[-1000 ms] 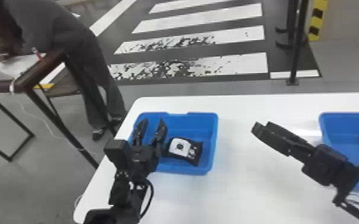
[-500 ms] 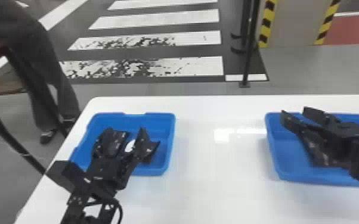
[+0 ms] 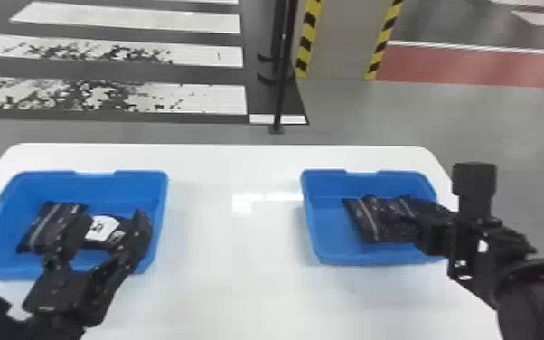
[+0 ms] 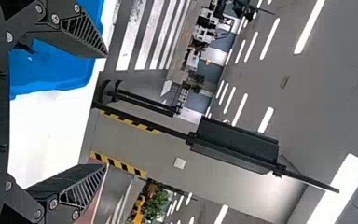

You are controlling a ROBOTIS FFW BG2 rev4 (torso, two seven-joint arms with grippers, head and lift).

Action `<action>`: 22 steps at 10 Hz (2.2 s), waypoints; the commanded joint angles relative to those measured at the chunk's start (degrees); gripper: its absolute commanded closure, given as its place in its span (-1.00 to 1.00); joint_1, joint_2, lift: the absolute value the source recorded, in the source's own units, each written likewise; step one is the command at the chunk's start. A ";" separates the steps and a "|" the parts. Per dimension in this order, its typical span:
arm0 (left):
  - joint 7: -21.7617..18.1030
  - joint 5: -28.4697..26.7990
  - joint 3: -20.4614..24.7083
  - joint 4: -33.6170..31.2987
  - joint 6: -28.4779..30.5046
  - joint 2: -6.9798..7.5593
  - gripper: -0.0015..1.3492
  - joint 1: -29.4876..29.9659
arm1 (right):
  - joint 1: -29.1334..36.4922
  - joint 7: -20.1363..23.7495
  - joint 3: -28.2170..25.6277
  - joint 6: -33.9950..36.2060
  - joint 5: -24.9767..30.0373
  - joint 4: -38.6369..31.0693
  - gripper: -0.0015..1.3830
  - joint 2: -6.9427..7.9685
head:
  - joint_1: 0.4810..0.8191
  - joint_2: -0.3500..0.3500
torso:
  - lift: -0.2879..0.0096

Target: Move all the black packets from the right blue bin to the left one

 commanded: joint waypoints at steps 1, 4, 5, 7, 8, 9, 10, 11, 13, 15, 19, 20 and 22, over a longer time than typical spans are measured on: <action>-0.01 -0.07 0.18 -0.07 -0.34 -0.09 -0.69 0.14 | -1.24 0.06 -0.12 0.68 0.48 3.58 -0.53 -0.09 | 0.27 -0.42 | -0.01; -0.10 0.05 0.29 0.07 0.36 -0.18 -0.69 0.28 | -3.49 1.47 0.11 -2.98 0.48 9.77 -0.91 -0.27 | 0.27 -0.48 | -0.01; -0.19 0.05 0.29 -0.07 0.50 -0.18 -0.69 0.14 | -4.61 2.43 0.11 -3.82 0.71 11.74 -0.90 -0.27 | 0.27 -0.48 | -0.01; -0.28 0.05 0.52 -0.07 0.78 -0.27 -0.69 0.14 | -5.88 2.52 0.79 -4.80 -0.09 14.13 -0.86 -0.18 | 0.27 -0.47 | -0.01; -0.28 0.05 0.52 0.07 0.78 -0.27 -0.69 0.14 | -6.58 2.61 1.48 -5.51 -0.66 15.54 -0.85 -0.18 | 0.27 -0.47 | -0.01; -0.36 0.05 0.40 0.07 0.64 -0.35 -0.69 0.14 | -7.14 2.79 1.94 -5.65 -1.00 16.24 -0.84 -0.18 | 0.27 -0.45 | -0.01; -0.45 0.16 0.52 0.07 0.78 -0.35 -0.69 -0.01 | -7.99 2.79 2.51 -5.79 -1.23 17.79 -0.83 -0.18 | 0.27 -0.43 | -0.01; -0.45 0.28 0.63 0.07 1.20 -0.35 -0.69 -0.01 | -8.55 2.70 2.85 -5.79 -1.35 18.35 -0.81 -0.09 | 0.27 -0.42 | -0.01; -0.54 0.50 0.75 0.07 1.77 -0.44 -0.68 -0.01 | -9.96 2.70 3.77 -5.51 -1.00 20.32 -0.80 0.17 | 0.27 -0.39 | -0.01; -0.80 0.50 0.75 0.07 2.47 -0.35 -0.68 -0.15 | -10.80 2.70 4.34 -6.21 -1.35 22.29 -0.75 0.26 | 0.27 -0.38 | -0.01; -0.80 0.73 1.32 0.07 2.89 -0.53 -0.68 -0.01 | -11.93 2.70 5.14 -3.96 -4.20 25.38 -0.07 0.09 | 0.27 -0.36 | -0.01; -0.80 0.73 1.32 0.07 3.03 -0.53 -0.68 -0.01 | -11.79 2.70 5.37 -3.96 -5.23 25.38 0.55 0.09 | 0.27 -0.34 | -0.01; -0.80 0.73 1.55 0.07 3.03 -0.53 -0.68 -0.01 | -11.36 2.70 5.71 -3.96 -7.40 24.39 0.70 0.09 | 0.27 -0.29 | -0.01</action>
